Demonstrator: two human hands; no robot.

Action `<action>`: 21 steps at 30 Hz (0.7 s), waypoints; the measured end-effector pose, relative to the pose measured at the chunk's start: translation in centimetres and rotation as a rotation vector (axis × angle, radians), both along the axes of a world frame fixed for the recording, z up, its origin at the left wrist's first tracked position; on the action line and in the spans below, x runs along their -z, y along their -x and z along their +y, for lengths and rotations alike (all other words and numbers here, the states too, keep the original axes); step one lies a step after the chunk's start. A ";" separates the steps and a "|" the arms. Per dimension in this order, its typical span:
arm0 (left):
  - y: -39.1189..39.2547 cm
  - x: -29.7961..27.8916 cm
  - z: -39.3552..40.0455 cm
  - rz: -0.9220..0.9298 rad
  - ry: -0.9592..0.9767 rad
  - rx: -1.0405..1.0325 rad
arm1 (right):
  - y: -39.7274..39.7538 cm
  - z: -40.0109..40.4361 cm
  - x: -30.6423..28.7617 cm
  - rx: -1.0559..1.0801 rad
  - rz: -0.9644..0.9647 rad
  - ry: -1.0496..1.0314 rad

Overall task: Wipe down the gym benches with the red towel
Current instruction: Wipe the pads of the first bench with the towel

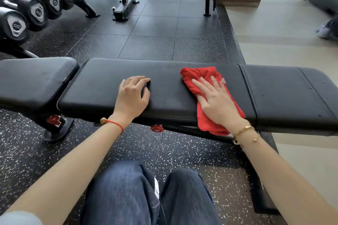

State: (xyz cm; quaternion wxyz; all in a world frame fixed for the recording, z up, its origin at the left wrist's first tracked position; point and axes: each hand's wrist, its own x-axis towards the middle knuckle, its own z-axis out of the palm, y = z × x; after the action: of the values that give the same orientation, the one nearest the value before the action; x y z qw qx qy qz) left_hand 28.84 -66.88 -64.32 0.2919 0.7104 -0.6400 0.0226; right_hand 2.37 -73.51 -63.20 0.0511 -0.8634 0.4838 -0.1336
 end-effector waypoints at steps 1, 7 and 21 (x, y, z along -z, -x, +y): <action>0.1 0.0 0.0 -0.002 -0.001 0.001 | 0.7 -0.8 0.0 0.057 0.003 -0.016; 0.3 0.0 -0.1 -0.003 -0.009 -0.021 | -0.7 -6.7 -1.4 0.277 0.023 -0.176; 0.3 0.1 -0.1 -0.015 -0.006 -0.031 | 4.6 -6.0 -0.5 0.283 0.004 -0.102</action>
State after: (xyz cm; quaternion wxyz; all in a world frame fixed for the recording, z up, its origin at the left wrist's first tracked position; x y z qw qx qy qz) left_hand 28.57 -66.97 -64.47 0.2846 0.7209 -0.6313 0.0303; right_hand -2.23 -79.49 -62.73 0.0743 -0.7832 0.6068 -0.1130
